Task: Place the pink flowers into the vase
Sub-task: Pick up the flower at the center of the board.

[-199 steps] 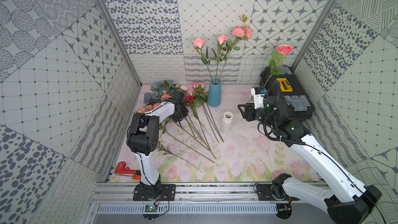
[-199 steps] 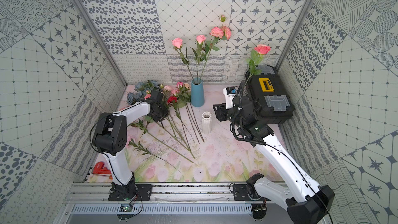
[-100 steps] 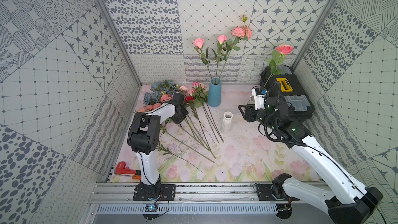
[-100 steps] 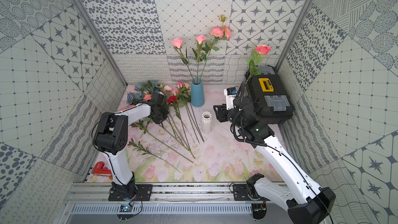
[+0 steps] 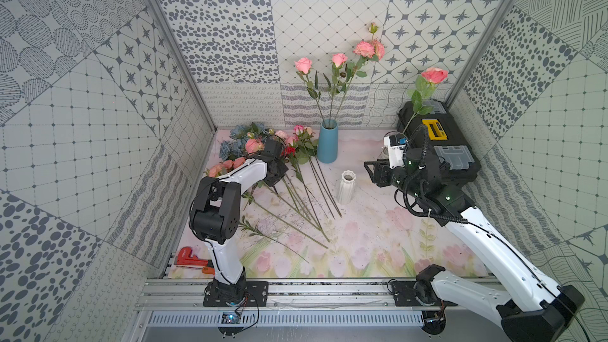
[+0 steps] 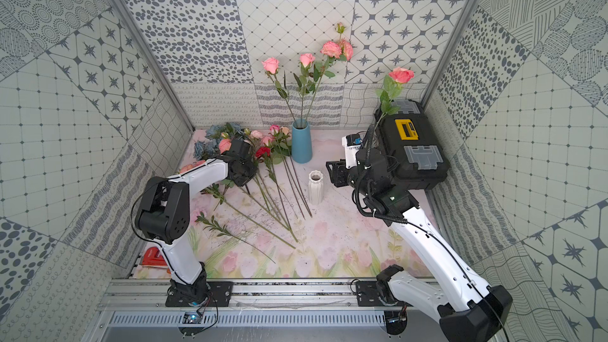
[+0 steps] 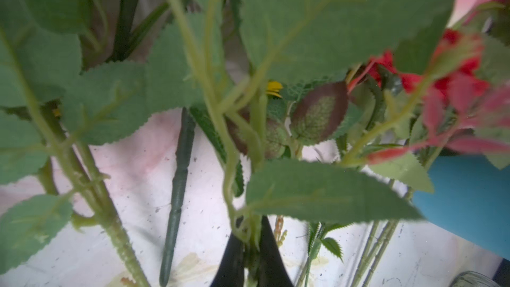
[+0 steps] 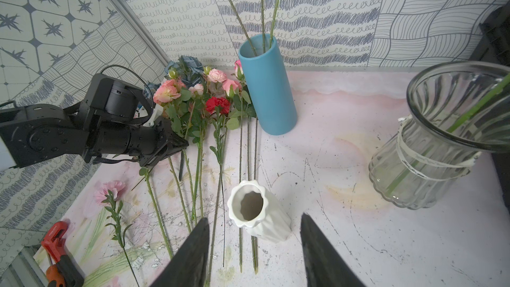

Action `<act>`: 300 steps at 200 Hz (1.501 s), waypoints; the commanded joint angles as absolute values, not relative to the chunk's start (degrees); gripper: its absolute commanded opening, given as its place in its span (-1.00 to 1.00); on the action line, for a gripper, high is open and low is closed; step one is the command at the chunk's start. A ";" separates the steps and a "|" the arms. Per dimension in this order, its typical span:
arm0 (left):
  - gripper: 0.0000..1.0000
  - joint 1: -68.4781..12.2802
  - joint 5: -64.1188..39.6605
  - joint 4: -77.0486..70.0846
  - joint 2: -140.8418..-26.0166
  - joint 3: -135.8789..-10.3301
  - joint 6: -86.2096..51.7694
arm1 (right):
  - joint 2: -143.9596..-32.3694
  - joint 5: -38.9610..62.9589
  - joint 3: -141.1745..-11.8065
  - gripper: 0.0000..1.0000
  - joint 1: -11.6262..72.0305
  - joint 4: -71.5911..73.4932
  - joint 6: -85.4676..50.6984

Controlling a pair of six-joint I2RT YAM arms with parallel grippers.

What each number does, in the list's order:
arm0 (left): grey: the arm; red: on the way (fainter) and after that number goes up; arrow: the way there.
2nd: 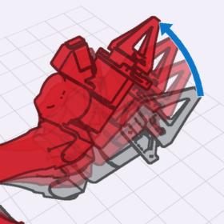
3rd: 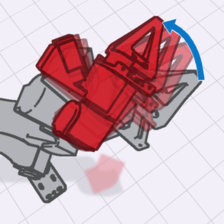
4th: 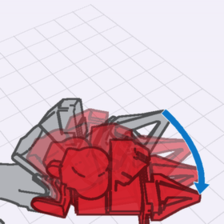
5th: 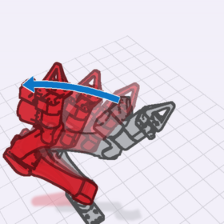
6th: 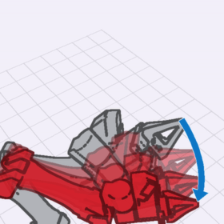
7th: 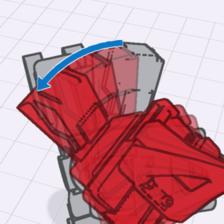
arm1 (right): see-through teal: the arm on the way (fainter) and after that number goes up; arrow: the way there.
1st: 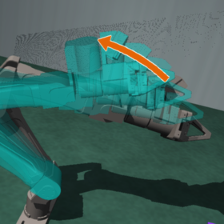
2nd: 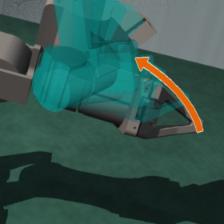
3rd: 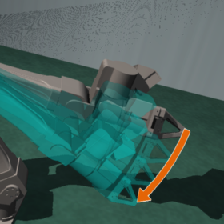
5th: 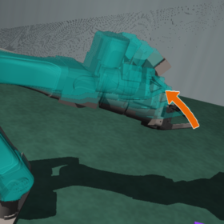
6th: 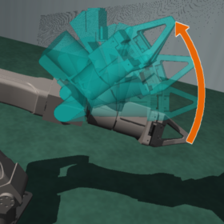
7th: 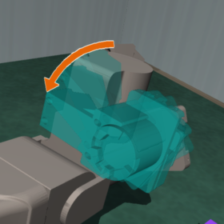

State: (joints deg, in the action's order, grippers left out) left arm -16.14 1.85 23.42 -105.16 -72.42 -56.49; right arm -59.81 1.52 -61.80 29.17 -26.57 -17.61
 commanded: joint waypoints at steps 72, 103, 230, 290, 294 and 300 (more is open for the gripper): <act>-1.00 -16.18 7.23 22.55 -94.52 -77.07 -48.03 | -60.06 2.80 -61.79 0.10 29.02 -24.07 -18.63; -1.00 -15.86 6.35 23.20 -91.14 -78.37 -44.46 | -60.71 3.49 -62.09 0.10 29.01 -24.06 -18.73; -1.00 -7.40 -15.84 28.89 -82.15 -78.48 -31.09 | -65.49 4.21 -64.46 0.14 29.12 -23.07 -19.55; -1.00 -7.38 -31.34 19.51 -80.88 -75.33 -29.17 | -68.86 5.12 -68.92 0.15 29.71 -25.64 -19.29; -1.00 -7.36 -32.44 18.86 -80.86 -75.22 -29.45 | -69.06 5.14 -69.18 0.15 29.87 -25.73 -19.26; -1.00 -7.31 -34.15 17.95 -80.78 -75.07 -29.80 | -69.28 5.17 -69.70 0.14 30.03 -26.11 -19.22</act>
